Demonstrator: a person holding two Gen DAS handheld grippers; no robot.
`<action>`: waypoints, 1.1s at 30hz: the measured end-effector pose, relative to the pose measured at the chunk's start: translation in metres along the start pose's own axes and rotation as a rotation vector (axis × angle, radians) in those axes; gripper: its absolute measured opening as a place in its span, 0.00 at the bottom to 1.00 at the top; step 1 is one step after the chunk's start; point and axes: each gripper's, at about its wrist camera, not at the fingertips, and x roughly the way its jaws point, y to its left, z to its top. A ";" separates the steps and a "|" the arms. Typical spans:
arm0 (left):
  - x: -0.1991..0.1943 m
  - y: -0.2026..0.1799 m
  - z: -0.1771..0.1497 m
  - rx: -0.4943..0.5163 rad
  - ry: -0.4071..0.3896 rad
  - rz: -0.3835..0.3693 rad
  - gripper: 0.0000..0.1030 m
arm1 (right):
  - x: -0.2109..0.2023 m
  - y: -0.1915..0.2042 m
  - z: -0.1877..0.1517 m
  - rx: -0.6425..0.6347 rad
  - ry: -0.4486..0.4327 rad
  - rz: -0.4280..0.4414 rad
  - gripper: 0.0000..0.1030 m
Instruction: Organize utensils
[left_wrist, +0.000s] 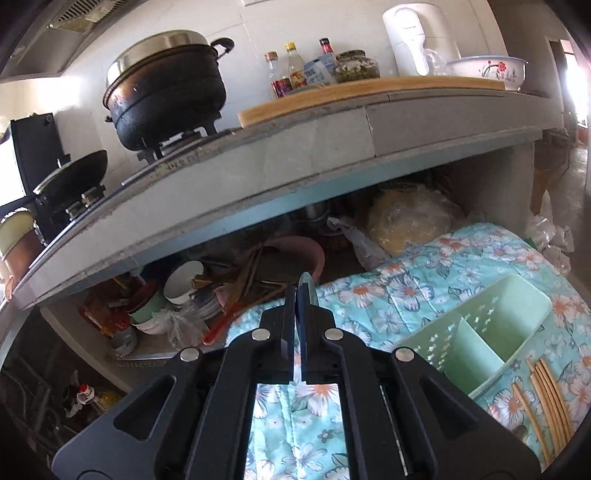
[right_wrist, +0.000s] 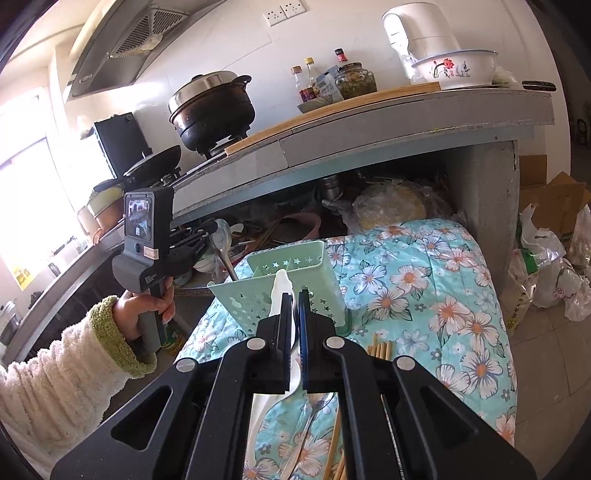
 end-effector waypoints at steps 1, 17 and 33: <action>0.004 -0.001 -0.003 -0.006 0.021 -0.025 0.02 | 0.000 0.000 0.001 0.000 0.000 0.000 0.04; -0.016 0.052 -0.033 -0.353 0.077 -0.304 0.52 | 0.014 0.009 0.046 -0.063 -0.065 -0.008 0.04; -0.080 0.074 -0.132 -0.588 0.216 -0.288 0.74 | 0.110 0.018 0.144 -0.162 -0.236 -0.072 0.04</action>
